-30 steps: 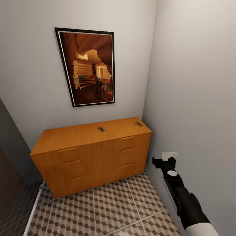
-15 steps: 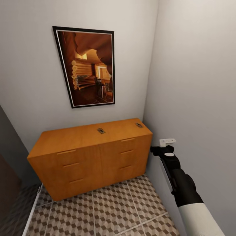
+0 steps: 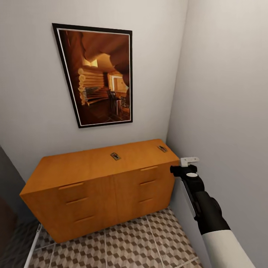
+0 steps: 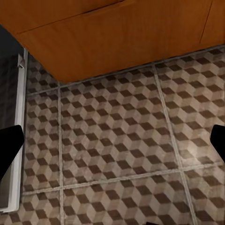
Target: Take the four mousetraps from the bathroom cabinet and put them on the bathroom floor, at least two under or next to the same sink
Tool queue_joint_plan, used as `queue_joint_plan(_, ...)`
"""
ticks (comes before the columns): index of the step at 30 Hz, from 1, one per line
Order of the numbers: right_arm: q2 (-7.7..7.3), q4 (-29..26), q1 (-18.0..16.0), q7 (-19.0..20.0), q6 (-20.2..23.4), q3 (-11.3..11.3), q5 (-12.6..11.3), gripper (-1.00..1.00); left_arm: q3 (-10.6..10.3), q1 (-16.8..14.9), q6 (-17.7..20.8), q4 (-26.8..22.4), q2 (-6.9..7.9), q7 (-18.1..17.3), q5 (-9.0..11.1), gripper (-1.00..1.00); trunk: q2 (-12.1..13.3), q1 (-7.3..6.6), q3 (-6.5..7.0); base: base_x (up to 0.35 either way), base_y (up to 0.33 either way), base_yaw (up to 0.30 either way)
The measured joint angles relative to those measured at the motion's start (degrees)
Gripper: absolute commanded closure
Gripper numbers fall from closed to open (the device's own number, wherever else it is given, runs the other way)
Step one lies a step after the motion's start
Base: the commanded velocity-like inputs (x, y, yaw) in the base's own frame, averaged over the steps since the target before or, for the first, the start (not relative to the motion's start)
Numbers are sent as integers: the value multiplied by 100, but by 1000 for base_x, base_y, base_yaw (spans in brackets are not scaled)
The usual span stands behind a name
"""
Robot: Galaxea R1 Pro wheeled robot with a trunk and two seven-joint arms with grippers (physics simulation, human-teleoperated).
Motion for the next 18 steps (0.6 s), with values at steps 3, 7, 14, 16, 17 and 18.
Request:
queue_joint_plan(3,5,-1,0,0,0,0,1,-100,0,0,0,0,0,0,0,-100,0,0,0,326,104,0)
queue_joint_plan(7,3,-1,0,0,6,1,2,-100,0,1,0,0,0,0,0,-100,0,0,0,307,135,0)
queue_joint_plan(14,0,-1,0,0,9,3,2,-100,0,3,0,0,0,0,0,-100,0,1,0,273,151,0)
queue_joint_plan(16,0,-2,0,3,9,6,2,-100,0,3,0,0,0,0,0,-100,1,1,0,182,67,0)
queue_joint_plan(17,0,-2,0,4,9,7,2,-100,0,3,0,0,0,0,0,-100,0,2,0,140,48,0)
queue_joint_plan(18,0,-3,0,7,8,7,2,-100,0,3,0,0,0,0,0,-100,1,2,0,112,38,0)
